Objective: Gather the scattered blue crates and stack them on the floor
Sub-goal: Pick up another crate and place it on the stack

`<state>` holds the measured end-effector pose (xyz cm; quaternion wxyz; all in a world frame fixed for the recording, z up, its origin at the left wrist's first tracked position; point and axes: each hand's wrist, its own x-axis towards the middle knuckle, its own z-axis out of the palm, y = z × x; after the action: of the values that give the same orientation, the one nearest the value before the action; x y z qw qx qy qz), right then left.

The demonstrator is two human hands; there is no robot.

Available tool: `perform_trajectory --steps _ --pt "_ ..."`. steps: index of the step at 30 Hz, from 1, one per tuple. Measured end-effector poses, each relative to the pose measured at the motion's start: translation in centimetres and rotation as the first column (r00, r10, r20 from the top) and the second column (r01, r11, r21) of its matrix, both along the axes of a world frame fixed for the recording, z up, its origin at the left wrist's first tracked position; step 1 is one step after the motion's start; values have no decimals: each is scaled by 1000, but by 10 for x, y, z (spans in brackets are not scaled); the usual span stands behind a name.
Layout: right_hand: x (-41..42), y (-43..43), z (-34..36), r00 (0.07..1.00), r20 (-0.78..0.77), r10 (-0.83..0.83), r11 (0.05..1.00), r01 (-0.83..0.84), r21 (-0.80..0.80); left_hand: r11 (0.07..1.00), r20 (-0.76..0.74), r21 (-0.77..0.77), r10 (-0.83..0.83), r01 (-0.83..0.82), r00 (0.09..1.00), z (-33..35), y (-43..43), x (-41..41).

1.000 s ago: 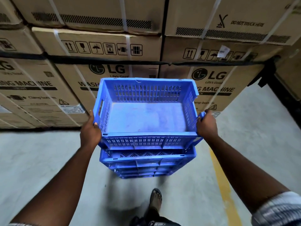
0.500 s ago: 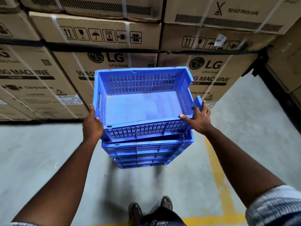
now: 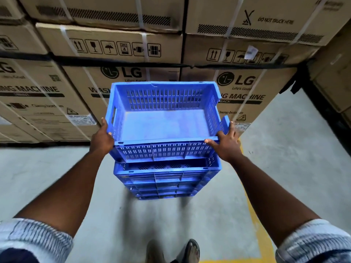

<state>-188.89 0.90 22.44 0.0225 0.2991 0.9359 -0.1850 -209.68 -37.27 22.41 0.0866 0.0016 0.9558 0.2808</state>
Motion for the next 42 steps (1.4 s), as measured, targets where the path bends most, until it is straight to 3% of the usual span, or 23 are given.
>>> perform_trajectory --steps 4,13,20,26,29,32,36,39,42 --pt "5 5 -1 1000 -6 16 1000 -16 16 997 -9 -65 -51 50 999 4 5 -12" --pt "2 27 5 992 73 106 993 -109 47 996 19 -45 -79 80 997 -4 -1 1" --pt "16 21 -15 965 -23 262 914 -241 326 996 97 -22 -81 83 992 -2 -18 11" --pt "21 29 -20 957 -14 291 914 -274 299 993 155 -35 -102 109 983 -1 -22 6" --pt "20 21 -10 965 23 261 928 -258 267 963 -3 -238 -129 125 992 4 -4 22" --pt "20 4 -7 964 68 258 920 -267 286 918 -104 -340 -251 203 962 0 29 63" --pt "23 -12 -17 968 -15 250 880 -221 421 851 -124 -353 -455 389 882 -9 67 101" --pt "19 -5 -22 955 -82 285 865 -220 451 843 -115 -342 -476 415 872 -7 76 94" --pt "8 8 -15 931 -18 365 849 -325 417 839 -152 -352 -490 416 859 -7 81 84"
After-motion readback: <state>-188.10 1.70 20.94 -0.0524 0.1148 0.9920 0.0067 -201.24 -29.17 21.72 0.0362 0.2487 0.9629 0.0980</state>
